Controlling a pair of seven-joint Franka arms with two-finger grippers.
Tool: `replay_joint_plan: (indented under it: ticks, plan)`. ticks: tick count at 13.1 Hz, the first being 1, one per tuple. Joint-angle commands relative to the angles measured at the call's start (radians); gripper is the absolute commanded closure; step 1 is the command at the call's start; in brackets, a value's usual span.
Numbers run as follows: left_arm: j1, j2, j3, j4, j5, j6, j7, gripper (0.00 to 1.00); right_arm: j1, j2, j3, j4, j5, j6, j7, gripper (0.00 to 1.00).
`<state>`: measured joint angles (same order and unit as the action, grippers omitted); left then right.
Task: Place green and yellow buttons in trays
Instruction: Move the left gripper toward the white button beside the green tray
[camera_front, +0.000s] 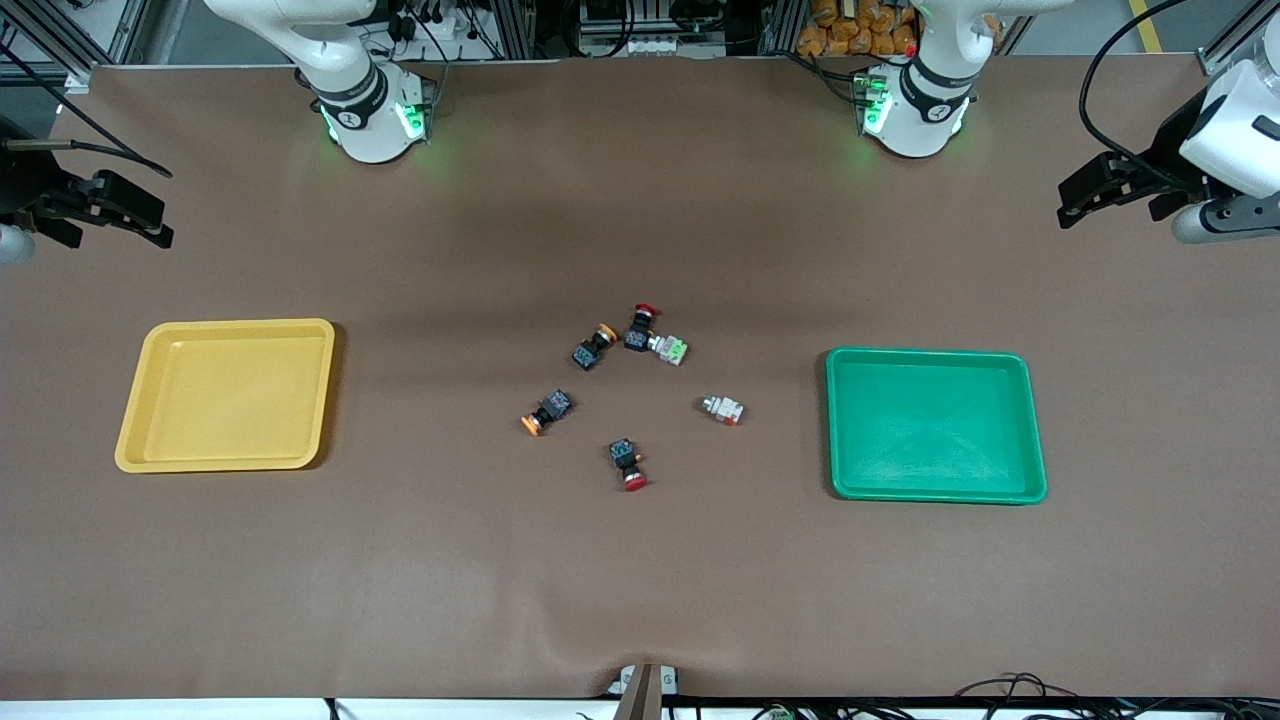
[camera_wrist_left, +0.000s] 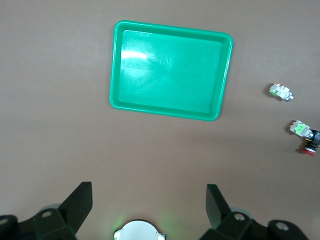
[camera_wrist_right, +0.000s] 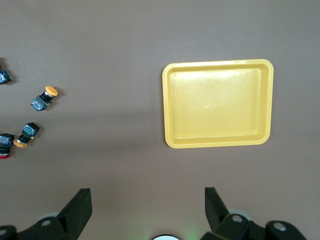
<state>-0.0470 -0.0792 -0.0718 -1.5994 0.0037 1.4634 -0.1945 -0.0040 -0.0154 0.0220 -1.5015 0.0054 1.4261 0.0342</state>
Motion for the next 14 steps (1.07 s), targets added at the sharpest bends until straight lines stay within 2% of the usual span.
replay_joint_plan:
  ticks: [1,9,14]
  plan:
    - [0.001,-0.017,-0.003,-0.007,0.006,-0.012,0.015,0.00,0.001,0.008,0.003,0.023,-0.016,-0.018,-0.008,0.00]
    - [-0.002,0.013,-0.002,0.019,0.001,-0.009,0.003,0.00,-0.005,0.008,0.001,0.023,-0.010,-0.018,-0.007,0.00]
    - [-0.008,0.111,-0.052,0.059,-0.004,0.052,-0.071,0.00,-0.011,0.017,-0.001,0.021,-0.012,-0.016,-0.002,0.00]
